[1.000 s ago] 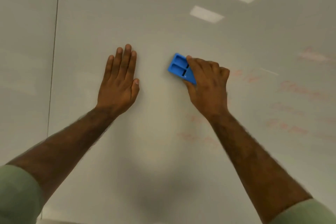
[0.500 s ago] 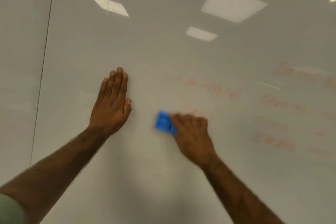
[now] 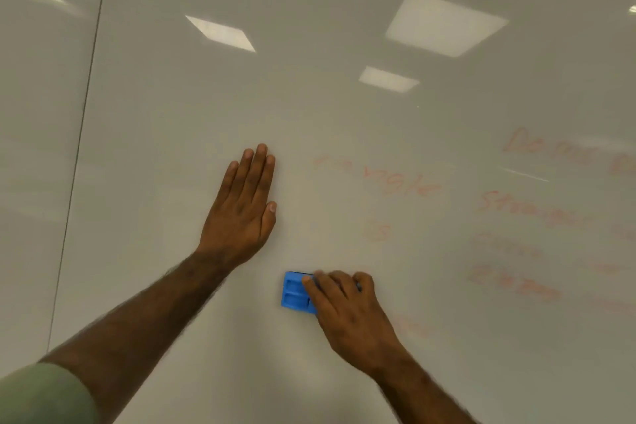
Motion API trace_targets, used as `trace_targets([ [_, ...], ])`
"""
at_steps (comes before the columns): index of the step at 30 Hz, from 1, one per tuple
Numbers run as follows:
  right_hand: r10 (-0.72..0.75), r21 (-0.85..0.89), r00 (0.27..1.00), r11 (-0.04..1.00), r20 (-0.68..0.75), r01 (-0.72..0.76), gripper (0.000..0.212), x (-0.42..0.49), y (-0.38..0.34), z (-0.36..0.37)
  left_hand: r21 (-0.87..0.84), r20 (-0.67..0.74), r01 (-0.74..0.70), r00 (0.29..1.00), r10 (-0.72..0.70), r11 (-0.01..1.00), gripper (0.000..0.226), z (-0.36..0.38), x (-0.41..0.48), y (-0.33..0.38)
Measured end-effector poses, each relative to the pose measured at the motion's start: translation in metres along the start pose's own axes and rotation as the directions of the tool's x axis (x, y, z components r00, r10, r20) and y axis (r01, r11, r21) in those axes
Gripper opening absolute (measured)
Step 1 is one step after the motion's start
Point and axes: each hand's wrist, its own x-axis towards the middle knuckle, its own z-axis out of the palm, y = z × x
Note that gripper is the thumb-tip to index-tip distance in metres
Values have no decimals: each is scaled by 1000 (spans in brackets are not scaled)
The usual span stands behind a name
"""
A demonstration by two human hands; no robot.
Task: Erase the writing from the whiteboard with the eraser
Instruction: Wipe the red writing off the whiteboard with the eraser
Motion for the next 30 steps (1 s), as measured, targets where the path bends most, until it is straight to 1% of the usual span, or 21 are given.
trace_targets([
  [2,-26,-15,998,1000,-51,25,64,34,26,-13,11,-9,2,1000,-2,1000,73,0,0,-1],
  [4,58,-25,988,998,-146,-62,66,87,60,-38,16,-26,4,1000,-3,1000,73,1,0,-1],
  [6,170,-32,956,983,-239,-182,65,137,96,-69,15,-30,4,1000,-3,1000,73,2,1,0],
  [8,264,-30,923,959,-279,-283,64,174,125,-92,16,-35,0,999,1,1000,72,2,1,0],
  [10,311,-24,908,943,-280,-331,64,186,129,-98,19,-41,0,999,1,1000,71,0,1,0],
  [12,288,-25,924,952,-250,-304,64,171,109,-85,9,-47,-4,999,4,1000,70,0,0,1],
  [13,250,-10,941,966,-227,-259,65,155,93,-74,1,-48,-6,999,6,1000,70,0,0,1],
  [16,70,-8,989,997,-133,-72,63,100,47,-43,-31,-29,-6,1000,5,1000,70,-1,0,0],
  [18,-43,-33,993,999,-106,40,61,94,46,-42,-39,-28,-4,1000,3,999,70,-1,-1,0],
  [19,-45,-36,992,999,-116,41,61,106,57,-48,-36,-28,-4,1000,3,999,70,-1,-2,0],
  [20,2,-35,988,999,-151,-7,61,123,72,-57,-32,-28,-4,1000,3,999,70,-1,-1,0],
  [21,83,-27,975,995,-208,-91,62,144,89,-68,-28,-31,-5,1000,4,1000,70,-1,-1,1],
  [23,262,-3,918,961,-298,-275,65,186,129,-94,-17,-27,2,1000,-2,1000,70,-1,-1,1],
  [25,336,-10,889,934,-311,-357,66,210,154,-109,-17,-14,6,1000,-6,1000,71,-1,-1,1],
  [27,311,-40,898,940,-311,-339,62,208,149,-103,-23,-3,7,1000,-7,1000,70,-2,-1,1],
  [30,233,-26,930,968,-285,-250,54,159,100,-67,-21,1,3,1000,-3,1000,71,-2,-2,0],
])
